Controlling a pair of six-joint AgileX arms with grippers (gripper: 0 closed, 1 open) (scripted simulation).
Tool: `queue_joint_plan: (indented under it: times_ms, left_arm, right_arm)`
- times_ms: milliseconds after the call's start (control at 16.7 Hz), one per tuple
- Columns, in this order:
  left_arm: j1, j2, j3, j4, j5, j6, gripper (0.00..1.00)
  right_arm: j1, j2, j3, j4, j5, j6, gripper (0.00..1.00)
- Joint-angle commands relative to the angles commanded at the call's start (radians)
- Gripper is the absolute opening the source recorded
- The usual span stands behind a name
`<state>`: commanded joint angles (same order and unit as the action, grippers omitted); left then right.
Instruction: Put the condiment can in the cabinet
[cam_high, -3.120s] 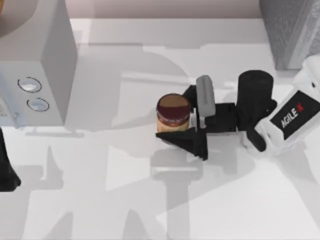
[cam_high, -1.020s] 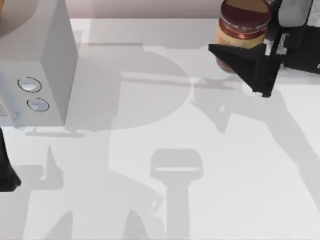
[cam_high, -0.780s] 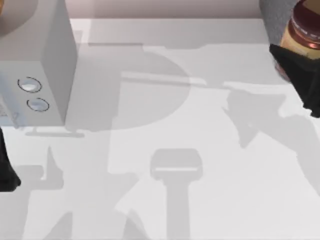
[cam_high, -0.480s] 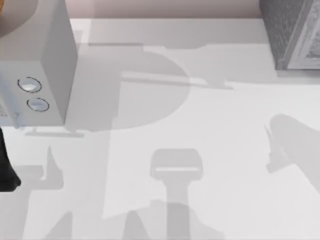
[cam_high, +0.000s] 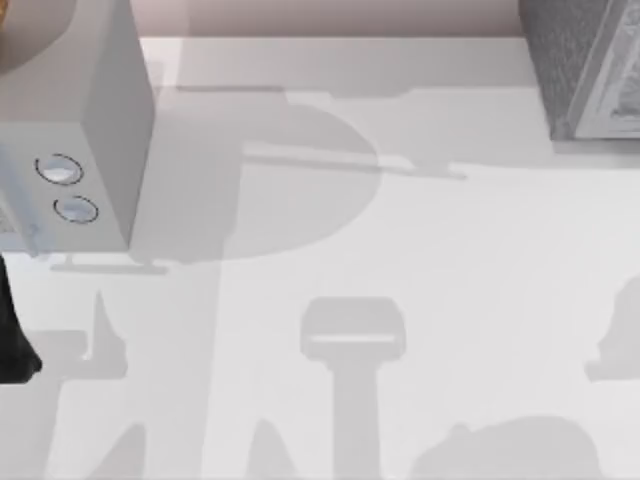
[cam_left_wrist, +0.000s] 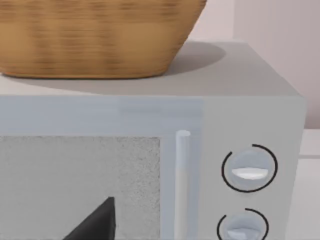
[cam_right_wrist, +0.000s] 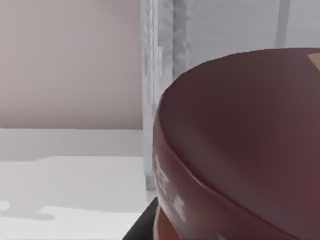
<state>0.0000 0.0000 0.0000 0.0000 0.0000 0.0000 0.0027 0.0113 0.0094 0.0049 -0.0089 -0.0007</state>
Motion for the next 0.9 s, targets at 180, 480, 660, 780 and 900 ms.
queue_joint_plan:
  times_ms: [180, 480, 660, 780, 900]
  left_arm:
    - [0.000, 0.000, 0.000, 0.000, 0.000, 0.000, 1.00]
    - [0.000, 0.000, 0.000, 0.000, 0.000, 0.000, 1.00]
    - [0.000, 0.000, 0.000, 0.000, 0.000, 0.000, 1.00]
    - [0.000, 0.000, 0.000, 0.000, 0.000, 0.000, 1.00]
    - [0.000, 0.000, 0.000, 0.000, 0.000, 0.000, 1.00]
  right_arm:
    - [-0.003, -0.011, -0.009, -0.005, 0.009, 0.001, 0.00]
    - [0.004, 0.002, 0.002, -0.007, 0.007, 0.003, 0.00]
    - [0.021, 0.083, 0.096, -0.036, 0.013, 0.011, 0.00]
    - [0.036, 0.171, 0.211, -0.070, 0.024, 0.018, 0.00]
    - [0.051, 0.281, 0.358, -0.113, 0.041, 0.025, 0.00]
